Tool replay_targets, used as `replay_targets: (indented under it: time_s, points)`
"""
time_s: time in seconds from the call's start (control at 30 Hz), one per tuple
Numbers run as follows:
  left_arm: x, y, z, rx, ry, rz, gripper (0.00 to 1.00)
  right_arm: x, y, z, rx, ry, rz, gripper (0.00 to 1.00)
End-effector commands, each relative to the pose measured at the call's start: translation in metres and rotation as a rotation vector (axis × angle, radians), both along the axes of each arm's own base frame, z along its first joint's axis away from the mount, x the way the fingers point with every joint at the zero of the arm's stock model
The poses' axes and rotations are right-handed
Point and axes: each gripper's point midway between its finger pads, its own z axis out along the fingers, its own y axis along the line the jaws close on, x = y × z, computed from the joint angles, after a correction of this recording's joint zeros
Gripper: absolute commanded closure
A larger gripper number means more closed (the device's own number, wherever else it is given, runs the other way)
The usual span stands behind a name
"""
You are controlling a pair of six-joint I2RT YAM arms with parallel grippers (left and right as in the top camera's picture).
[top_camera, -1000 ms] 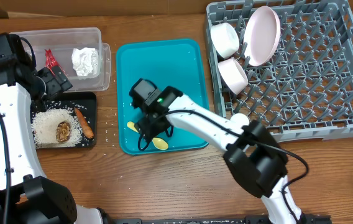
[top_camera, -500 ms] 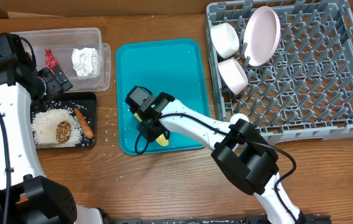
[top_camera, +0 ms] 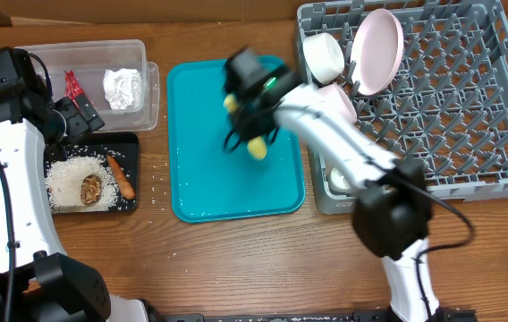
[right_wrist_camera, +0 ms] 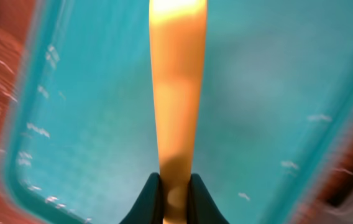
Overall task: Sort waste into correct bins and load items into the dishwasher
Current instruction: 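Lay the yellow spoon in the dish rack with the right gripper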
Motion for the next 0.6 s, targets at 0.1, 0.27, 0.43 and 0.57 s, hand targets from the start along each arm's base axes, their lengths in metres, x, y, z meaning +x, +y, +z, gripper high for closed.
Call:
replay_targets:
  time_s: [0.1, 0.27, 0.43, 0.57]
  points:
    - [0.003, -0.002, 0.006, 0.002, -0.018, -0.024, 0.00, 0.039, -0.093, 0.149, 0.201, -0.184, -0.323, 0.96]
    - [0.003, -0.002, 0.006, 0.002, -0.020, -0.023, 0.00, 0.040, -0.211, 0.140, 0.180, -0.038, -0.847, 0.96]
    - [0.005, -0.002, 0.006, 0.003, -0.027, -0.021, 0.00, 0.028, -0.273, 0.108, 0.134, 0.091, -1.231, 0.96]
    - [0.006, -0.004, 0.005, 0.003, -0.026, -0.026, 0.00, -0.001, -0.307, 0.072, 0.013, 0.183, -1.626, 0.96]
